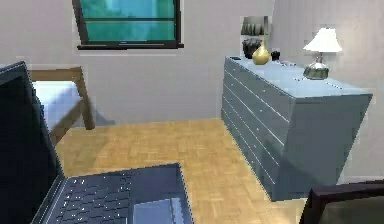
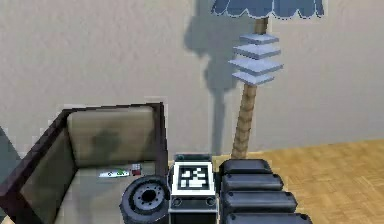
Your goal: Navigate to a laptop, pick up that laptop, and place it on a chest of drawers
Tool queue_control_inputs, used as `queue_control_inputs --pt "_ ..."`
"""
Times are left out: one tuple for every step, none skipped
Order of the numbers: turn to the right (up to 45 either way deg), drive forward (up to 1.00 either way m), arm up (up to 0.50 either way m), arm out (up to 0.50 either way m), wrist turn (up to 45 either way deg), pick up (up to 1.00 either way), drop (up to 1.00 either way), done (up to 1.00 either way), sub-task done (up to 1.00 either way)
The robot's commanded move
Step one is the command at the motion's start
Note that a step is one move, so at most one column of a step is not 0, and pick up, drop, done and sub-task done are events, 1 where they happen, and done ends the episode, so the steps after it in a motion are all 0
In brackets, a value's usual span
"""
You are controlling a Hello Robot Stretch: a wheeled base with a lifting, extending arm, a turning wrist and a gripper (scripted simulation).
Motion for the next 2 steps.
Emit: queue_control_inputs --pt "0.0 1.0 0.0 0.0 0.0 0.0 0.0 0.0 0.0" --pt "0.0 1.0 0.0 0.0 0.0 0.0 0.0 0.0 0.0"
